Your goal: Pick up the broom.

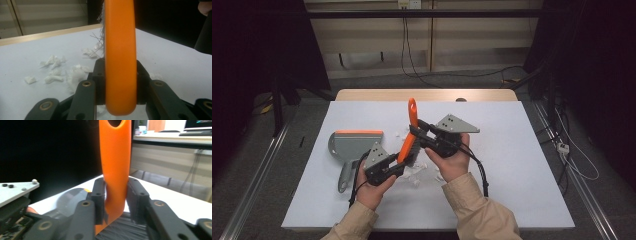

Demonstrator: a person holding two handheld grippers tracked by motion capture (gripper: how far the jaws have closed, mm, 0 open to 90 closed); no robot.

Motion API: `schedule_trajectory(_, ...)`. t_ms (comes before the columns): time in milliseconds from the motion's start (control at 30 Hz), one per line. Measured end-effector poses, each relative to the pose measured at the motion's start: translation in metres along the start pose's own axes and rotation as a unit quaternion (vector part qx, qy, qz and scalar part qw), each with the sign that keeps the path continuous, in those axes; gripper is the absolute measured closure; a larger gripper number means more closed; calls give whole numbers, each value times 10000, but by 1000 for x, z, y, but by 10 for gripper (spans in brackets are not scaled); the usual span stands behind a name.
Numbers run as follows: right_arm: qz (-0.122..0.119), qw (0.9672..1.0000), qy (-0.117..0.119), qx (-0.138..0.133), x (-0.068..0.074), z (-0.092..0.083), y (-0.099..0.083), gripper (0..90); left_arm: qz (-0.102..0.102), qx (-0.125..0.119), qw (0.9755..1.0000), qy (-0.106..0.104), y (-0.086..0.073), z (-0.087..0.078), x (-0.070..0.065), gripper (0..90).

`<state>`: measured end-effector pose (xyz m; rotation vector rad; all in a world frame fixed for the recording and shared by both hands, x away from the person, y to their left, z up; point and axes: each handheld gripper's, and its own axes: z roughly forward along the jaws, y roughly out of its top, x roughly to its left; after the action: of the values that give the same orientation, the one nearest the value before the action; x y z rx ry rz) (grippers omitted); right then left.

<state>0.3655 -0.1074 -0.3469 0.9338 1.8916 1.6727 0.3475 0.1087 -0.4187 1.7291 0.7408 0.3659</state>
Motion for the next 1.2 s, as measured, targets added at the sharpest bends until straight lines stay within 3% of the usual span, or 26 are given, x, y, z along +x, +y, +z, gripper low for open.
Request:
schedule_trajectory(67,127,9998,-30,130,0,2,-1,514,-36,-31,10000,82,0,-1,0,705)
schedule_trajectory(267,270,9994,-95,196,4,1,-7,446,-219,-166,9990,339,-1,-5,6,705)
schedule_trajectory(333,379,9990,-83,205,6,1,-9,419,-182,-195,9987,432,0,-6,7,706)
schedule_trajectory(367,480,9981,-15,378,8,5,-13,394,-191,-229,9985,460,0,-6,7,706)
schedule_trajectory(433,563,9975,44,430,9,7,-16,392,-134,-233,9983,515,1,-7,6,705)
schedule_trajectory(567,798,9952,-145,550,14,15,-25,346,-118,-259,9979,590,-2,-6,1,705)
schedule_trajectory(600,980,9931,-145,632,16,19,-28,345,-164,-306,9975,614,-3,-6,-1,705)
schedule_trajectory(733,1160,9903,-325,693,22,25,-31,301,-102,-406,9971,634,-2,-6,-5,699)
schedule_trajectory(867,1409,9866,-383,729,23,28,-30,306,55,-438,9969,656,-1,-5,-12,684)
schedule_trajectory(900,1560,9843,-412,720,23,30,-30,314,63,-440,9968,662,-2,-4,-13,674)
schedule_trajectory(1067,1681,9815,-555,737,25,31,-27,394,354,-456,9957,731,0,-4,-18,654)
schedule_trajectory(1200,1794,9795,-509,758,24,31,-26,403,309,-476,9954,768,0,-4,-20,651)
